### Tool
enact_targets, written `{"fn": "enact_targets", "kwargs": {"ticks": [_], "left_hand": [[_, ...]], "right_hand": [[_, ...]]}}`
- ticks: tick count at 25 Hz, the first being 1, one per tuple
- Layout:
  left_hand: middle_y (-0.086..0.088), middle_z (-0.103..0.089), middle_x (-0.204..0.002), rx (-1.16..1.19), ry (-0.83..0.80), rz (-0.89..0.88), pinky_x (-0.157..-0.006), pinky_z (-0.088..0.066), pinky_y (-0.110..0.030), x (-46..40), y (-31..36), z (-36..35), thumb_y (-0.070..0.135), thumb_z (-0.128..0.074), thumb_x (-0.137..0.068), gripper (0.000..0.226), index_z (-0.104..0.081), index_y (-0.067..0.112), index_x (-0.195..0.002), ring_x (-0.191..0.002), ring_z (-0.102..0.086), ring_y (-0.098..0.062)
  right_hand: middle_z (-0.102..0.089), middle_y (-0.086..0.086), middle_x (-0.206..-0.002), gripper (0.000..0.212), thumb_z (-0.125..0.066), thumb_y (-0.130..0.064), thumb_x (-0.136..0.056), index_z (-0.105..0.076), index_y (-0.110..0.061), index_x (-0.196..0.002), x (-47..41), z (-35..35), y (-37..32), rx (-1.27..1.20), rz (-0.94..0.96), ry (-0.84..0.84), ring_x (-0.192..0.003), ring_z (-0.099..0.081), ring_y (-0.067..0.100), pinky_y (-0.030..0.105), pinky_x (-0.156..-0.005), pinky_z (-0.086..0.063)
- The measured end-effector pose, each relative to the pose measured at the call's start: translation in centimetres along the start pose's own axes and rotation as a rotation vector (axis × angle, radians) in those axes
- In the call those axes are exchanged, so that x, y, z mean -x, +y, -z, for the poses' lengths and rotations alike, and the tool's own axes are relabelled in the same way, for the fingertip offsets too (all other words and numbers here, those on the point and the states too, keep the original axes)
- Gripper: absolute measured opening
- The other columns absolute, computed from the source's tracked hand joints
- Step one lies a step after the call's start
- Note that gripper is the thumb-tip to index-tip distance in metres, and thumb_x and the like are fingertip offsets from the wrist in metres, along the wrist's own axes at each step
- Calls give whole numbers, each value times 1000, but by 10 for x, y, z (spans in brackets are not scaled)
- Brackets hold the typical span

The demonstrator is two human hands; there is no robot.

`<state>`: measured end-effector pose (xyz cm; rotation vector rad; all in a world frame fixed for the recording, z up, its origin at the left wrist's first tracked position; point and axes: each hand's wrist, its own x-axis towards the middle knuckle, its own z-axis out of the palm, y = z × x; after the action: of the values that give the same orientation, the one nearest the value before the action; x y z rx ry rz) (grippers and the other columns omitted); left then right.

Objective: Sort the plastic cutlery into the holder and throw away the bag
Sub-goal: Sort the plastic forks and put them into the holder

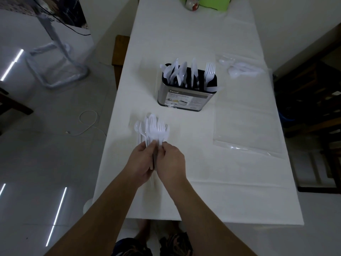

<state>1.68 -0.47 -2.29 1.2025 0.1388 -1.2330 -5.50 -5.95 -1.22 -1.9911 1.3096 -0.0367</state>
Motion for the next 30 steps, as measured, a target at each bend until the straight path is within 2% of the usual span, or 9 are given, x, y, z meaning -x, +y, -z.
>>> {"fn": "enact_targets", "kwargs": {"ticks": [5,9,13,17,21,23,26,28,30], "left_hand": [[-15,-74,-110,56,-1,28,-88,-54,-37,3,3,4,17,-44,-104,25,-64,8,-115,-103,-71,-26],[-14,-73,-112,73,38,45,-91,-54,-43,2,0,8,22,-45,-104,28,-64,8,-120,-105,-70,-28],[-12,-73,-113,37,17,35,-94,-54,-41,3,-1,8,25,-47,-104,28,-64,9,-119,-107,-70,-25],[-15,-74,-105,-82,-73,-30,-82,-56,-34,5,5,-1,19,-46,-104,26,-64,4,-115,-98,-72,-24],[-11,-74,-90,-367,-37,-124,-66,-57,-28,-5,20,-19,21,-46,-104,25,-65,5,-107,-74,-74,-18],[-7,-73,-83,-520,-69,-164,-66,-56,-33,-10,26,-31,24,-46,-103,23,-62,8,-103,-66,-69,-20],[-2,-68,-75,-756,-222,-264,-65,-56,-33,-13,31,-48,29,-46,-103,19,-58,17,-95,-62,-65,-15],[-1,-67,-74,-830,-293,-323,-64,-57,-31,-15,34,-60,28,-47,-102,15,-55,20,-92,-62,-65,-13],[-2,-65,-73,-829,-341,-357,-65,-58,-33,-18,37,-71,24,-52,-100,10,-54,21,-91,-63,-66,-16]], "right_hand": [[-68,8,-96,30,-43,-26,-103,-67,-8,-108,5,2,3,-87,14,-15,-86,-64,22,22,-72,-46],[-64,-17,-87,20,-57,-24,-97,-71,-21,-111,7,3,5,-254,-21,62,-76,-59,-8,0,-66,-41],[-71,-16,-97,20,-60,-30,-95,-73,-24,-110,9,0,6,-352,-39,79,-89,-65,-2,12,-80,-50],[-73,-13,-89,16,-61,-28,-95,-76,-25,-100,5,13,8,-332,-12,76,-81,-67,2,21,-77,-54],[-69,-6,-99,19,-58,-30,-96,-72,-23,-107,-8,44,6,-157,73,129,-84,-62,6,22,-81,-50],[-65,-9,-104,40,-59,-45,-93,-61,-20,-124,-19,69,-2,-239,-22,156,-93,-61,9,24,-83,-46],[-58,-1,-130,77,-65,-56,-85,-37,-22,-148,-41,105,-14,-303,-47,13,-119,-57,17,24,-87,-39],[-62,-4,-127,65,-69,-51,-84,-47,-24,-140,-53,122,-16,-219,38,2,-112,-61,13,22,-84,-40],[-68,-11,-101,33,-71,-45,-84,-60,-29,-111,-61,133,-15,-170,110,62,-84,-64,3,21,-73,-43]]}}
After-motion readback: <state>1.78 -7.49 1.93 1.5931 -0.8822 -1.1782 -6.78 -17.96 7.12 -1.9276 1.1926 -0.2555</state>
